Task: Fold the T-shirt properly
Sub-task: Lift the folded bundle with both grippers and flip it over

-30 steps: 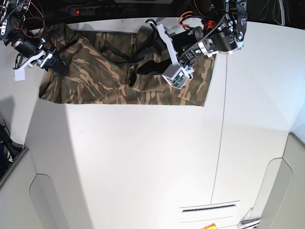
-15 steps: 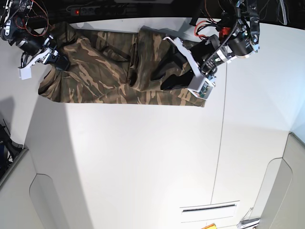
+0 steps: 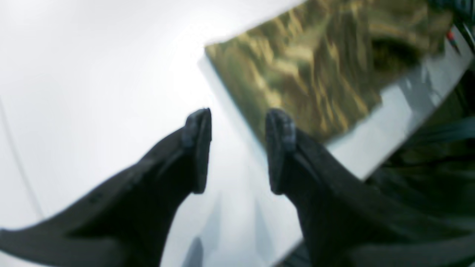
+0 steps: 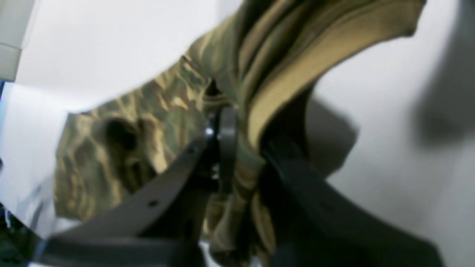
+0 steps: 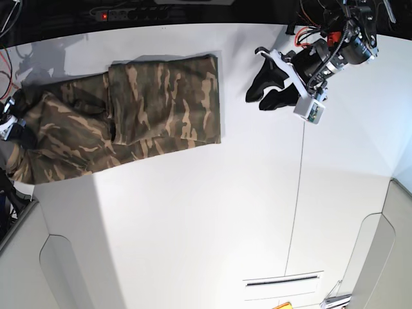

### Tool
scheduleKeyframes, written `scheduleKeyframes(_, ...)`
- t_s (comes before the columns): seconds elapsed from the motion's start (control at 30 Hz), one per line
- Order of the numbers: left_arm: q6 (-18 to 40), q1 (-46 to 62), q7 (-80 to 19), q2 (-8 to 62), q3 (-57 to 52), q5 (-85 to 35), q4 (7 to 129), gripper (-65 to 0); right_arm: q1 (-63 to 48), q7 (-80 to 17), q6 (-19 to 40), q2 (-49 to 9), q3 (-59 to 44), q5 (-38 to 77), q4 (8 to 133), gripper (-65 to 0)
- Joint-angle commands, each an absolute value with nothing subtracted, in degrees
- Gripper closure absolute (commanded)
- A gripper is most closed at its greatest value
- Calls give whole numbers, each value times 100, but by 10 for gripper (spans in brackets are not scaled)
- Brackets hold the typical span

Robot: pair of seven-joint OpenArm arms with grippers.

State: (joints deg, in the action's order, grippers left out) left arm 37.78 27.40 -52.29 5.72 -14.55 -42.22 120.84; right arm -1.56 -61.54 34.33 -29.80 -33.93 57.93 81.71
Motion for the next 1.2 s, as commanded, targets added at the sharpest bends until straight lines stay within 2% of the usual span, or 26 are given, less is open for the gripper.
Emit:
scheduleKeyframes(0.0, 3815, 2818, -5129, 587, -1437, -4429, 12173, -269, 58, -6071, 3470, -3144, -3439, 5942, 8318, 0)
scheduleKeyframes(0.27, 3817, 3046, -5052, 543, -705, -4512, 11968, -269, 486, -6615, 3470, -2947, -3131, 6254, 9260, 0)
scheduleKeyframes(0.43, 3815, 2849, -4759, 543, -325, -4329, 11170, -269, 399, -6731, 3441, -2206, -2574, 6108, 10014, 0)
scheduleKeyframes(0.63, 3815, 2432, -4759, 541, -242, -4281, 10248, -269, -191, -6661, 3430, -1354, -1420, 5642, 10809, 0)
scheduleKeyframes(0.87, 3815, 2204, -4759, 543, -244, -4283, 10005, -269, -657, -6377, 3428, -753, -235, 4716, 10934, 0)
scheduleKeyframes(0.9, 3815, 2204, -4759, 543, -244, -4281, 10005, -269, -676, -6361, 3428, -727, -60, 4587, 10934, -42)
scheduleKeyframes(0.97, 3817, 2189, -4759, 543, -244, -4283, 10005, -269, -687, -6252, 3426, -727, 294, 4346, 10934, -264)
scheduleKeyframes(1.0, 3817, 2187, -4755, 541, -244, -4285, 10005, -269, -685, -6187, 3426, -727, 454, 4278, 10934, -347)
scheduleKeyframes(1.03, 3817, 2176, -4740, 543, -244, -4289, 10005, -269, -685, -6123, 3426, -727, 598, 4261, 10934, -394)
scheduleKeyframes(1.17, 3817, 2178, -4753, 545, -266, -4300, 10005, -269, -685, -6108, 3426, -727, 1052, 4313, 10934, -402)
